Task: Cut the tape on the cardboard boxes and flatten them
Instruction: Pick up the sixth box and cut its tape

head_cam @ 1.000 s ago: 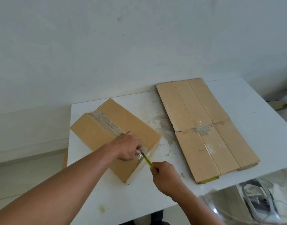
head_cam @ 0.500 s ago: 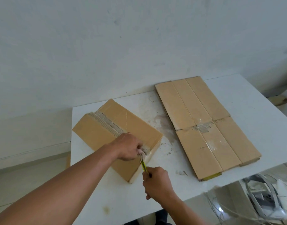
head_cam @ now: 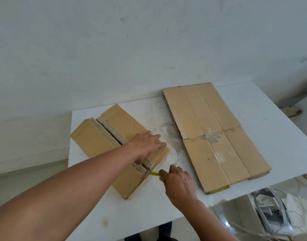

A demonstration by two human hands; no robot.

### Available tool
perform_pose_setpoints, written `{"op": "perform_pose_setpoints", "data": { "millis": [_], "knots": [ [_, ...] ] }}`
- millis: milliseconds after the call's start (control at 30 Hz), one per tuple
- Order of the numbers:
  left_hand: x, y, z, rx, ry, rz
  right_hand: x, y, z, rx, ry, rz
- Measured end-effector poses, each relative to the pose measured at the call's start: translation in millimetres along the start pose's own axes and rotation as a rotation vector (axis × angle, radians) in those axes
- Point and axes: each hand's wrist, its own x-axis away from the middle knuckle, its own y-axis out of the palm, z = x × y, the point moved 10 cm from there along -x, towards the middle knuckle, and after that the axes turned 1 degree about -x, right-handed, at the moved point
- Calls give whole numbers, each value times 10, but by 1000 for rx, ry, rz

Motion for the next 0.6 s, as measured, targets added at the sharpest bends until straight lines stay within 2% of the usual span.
{"op": "perform_pose_setpoints", "data": {
  "millis": [133,467,600],
  "knots": [
    [26,58,-5,80,7,-29,-52,-108,166,20,-10,78],
    [46,159,-32,236,-6,-27,-233,-68,111,49,-131,115],
    [79,141,-44,267,-13,-35,-357,-169,429,52,-10,103]
  ]
}}
